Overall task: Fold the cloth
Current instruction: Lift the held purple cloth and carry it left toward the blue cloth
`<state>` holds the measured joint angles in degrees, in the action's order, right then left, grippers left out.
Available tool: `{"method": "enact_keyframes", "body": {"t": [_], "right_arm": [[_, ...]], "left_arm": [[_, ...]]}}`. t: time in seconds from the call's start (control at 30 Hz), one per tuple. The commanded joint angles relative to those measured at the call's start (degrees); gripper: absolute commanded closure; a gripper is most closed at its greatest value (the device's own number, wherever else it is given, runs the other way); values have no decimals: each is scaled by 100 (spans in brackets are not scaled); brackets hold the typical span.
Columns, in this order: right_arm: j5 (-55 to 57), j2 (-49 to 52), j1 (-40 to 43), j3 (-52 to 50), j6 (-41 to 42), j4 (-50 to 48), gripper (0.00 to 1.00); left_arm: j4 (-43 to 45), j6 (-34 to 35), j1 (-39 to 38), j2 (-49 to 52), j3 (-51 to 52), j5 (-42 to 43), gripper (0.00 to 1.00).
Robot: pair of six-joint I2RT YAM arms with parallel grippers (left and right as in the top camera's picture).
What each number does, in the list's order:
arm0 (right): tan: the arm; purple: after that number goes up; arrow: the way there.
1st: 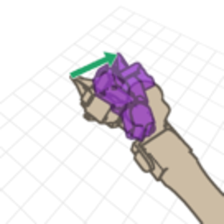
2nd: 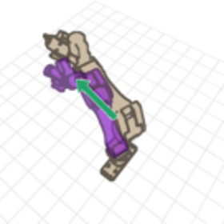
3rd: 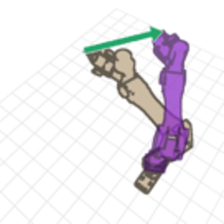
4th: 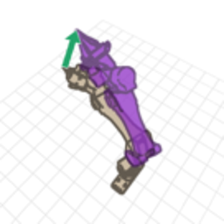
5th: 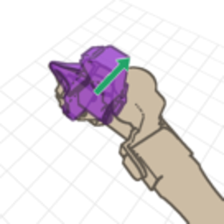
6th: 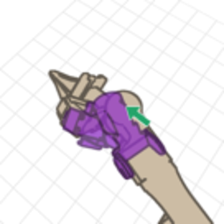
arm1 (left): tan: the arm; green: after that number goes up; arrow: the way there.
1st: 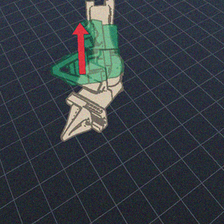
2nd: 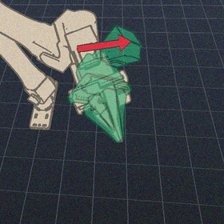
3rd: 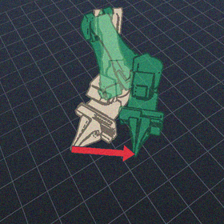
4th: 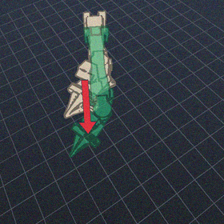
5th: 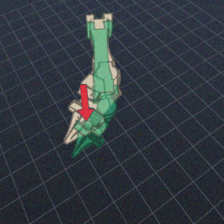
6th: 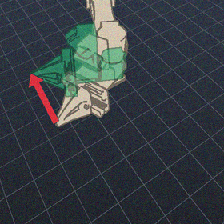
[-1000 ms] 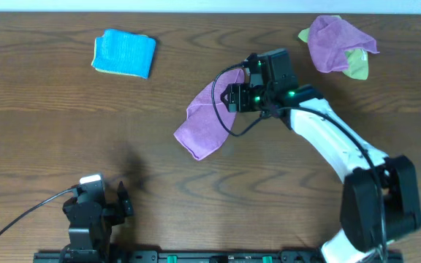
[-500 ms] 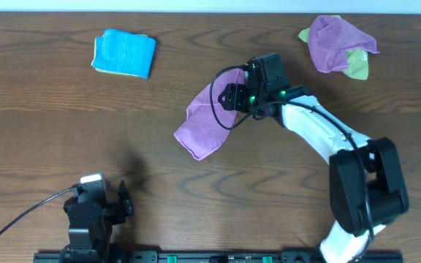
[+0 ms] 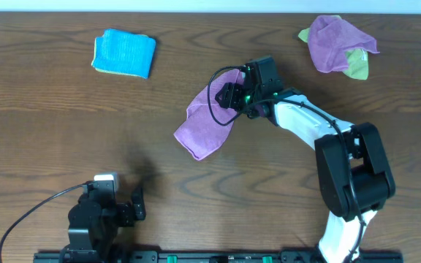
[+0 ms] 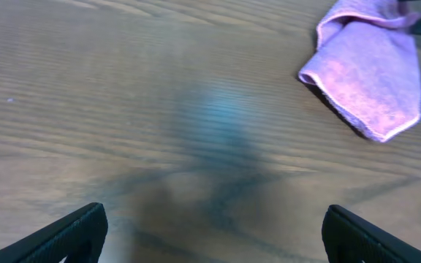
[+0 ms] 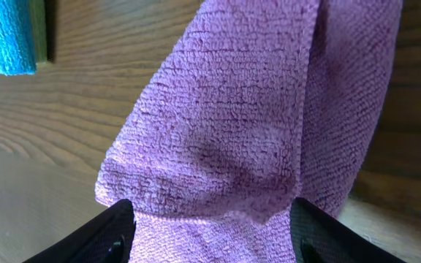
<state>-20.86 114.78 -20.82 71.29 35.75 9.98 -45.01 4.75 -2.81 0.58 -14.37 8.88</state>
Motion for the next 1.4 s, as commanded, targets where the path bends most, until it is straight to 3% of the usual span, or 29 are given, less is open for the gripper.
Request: {"method": "enact_keyframes", "body": {"t": [0.0,0.3,0.53,0.6,0.83,1.07,1.37], "right_arm": [[-4,79,-63,92,109,-111,36],[-166,400,-70,92,195,-260,39],[-131,411,-101,92,195,-293,34],[-17,411,-101,92,192,-299,38],[9,411,-101,92,188,-544,98],[-621,382,-114,175,57,-1097,99],[-931,382,-540,951,-136,-1104,99]], "left_arm": [[2,63,-22,-37,24,214,5],[2,61,-22,-35,24,212,5],[0,61,-22,-37,24,212,5],[0,61,-22,-35,24,212,5],[0,61,-22,-35,24,210,5],[0,61,-22,-35,24,212,5],[0,61,-22,-35,24,212,5]]}}
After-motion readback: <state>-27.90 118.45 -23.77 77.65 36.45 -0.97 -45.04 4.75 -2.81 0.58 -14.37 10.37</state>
